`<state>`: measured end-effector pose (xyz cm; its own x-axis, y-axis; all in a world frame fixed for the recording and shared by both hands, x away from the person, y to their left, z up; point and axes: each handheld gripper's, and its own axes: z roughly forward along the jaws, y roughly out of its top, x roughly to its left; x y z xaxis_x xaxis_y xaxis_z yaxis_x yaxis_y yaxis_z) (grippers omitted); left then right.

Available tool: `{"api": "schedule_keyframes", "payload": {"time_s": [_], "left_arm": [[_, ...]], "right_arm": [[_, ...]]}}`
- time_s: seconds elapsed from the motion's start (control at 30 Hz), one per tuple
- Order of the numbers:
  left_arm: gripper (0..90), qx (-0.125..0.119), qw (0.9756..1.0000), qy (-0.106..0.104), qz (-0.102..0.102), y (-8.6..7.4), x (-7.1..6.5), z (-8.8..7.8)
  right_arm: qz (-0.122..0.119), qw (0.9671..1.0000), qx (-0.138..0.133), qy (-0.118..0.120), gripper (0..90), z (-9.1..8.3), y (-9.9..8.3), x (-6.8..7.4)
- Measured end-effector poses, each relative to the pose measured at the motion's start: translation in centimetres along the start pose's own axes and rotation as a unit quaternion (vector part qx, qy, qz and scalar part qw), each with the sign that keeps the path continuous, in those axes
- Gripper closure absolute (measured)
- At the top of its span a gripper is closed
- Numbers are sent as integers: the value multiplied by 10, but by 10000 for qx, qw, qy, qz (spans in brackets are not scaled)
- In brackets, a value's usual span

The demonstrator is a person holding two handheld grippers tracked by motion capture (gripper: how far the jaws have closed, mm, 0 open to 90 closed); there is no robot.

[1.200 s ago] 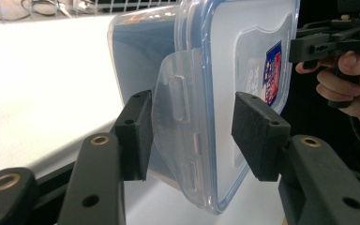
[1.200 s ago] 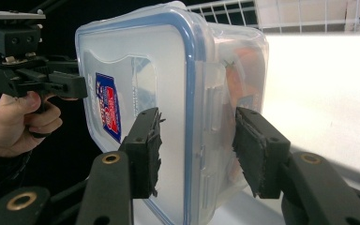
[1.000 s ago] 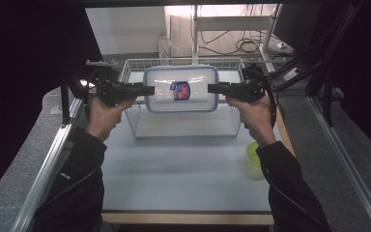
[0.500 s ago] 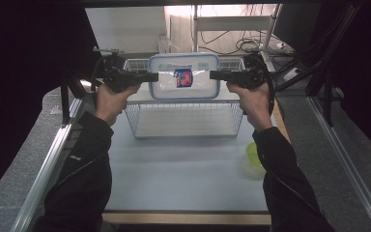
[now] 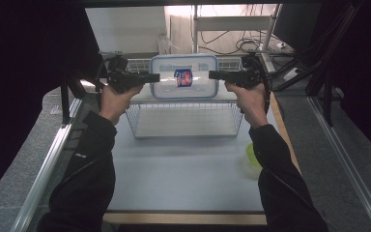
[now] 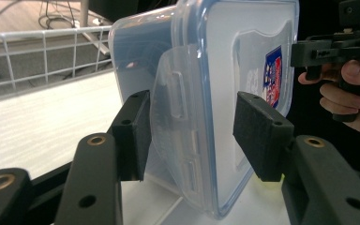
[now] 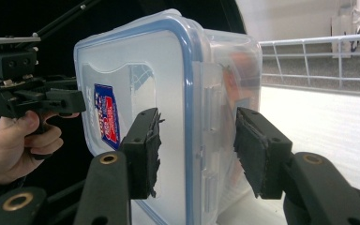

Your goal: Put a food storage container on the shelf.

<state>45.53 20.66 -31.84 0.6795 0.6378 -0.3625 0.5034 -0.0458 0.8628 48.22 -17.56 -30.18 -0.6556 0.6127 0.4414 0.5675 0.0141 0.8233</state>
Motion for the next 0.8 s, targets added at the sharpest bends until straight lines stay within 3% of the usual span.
{"api": "schedule_keyframes", "payload": {"time_s": [0.13, 0.33, 0.57, 0.8], "left_arm": [[458, -180, 9998, 0, 113, -6, 0, 2], [407, -160, 9996, 122, 189, -8, 0, 5], [389, -147, 9997, 168, 95, -5, 4, 7], [331, -169, 9996, 209, 101, -8, 6, 10]], "right_arm": [[-201, 9997, -85, -136, 498, 1, -1, -1], [-607, 9964, 152, -578, 483, 9, -4, 8], [-445, 9979, 77, -472, 494, 10, -7, 4], [-399, 9976, 71, -559, 512, 11, -14, 1]]}}
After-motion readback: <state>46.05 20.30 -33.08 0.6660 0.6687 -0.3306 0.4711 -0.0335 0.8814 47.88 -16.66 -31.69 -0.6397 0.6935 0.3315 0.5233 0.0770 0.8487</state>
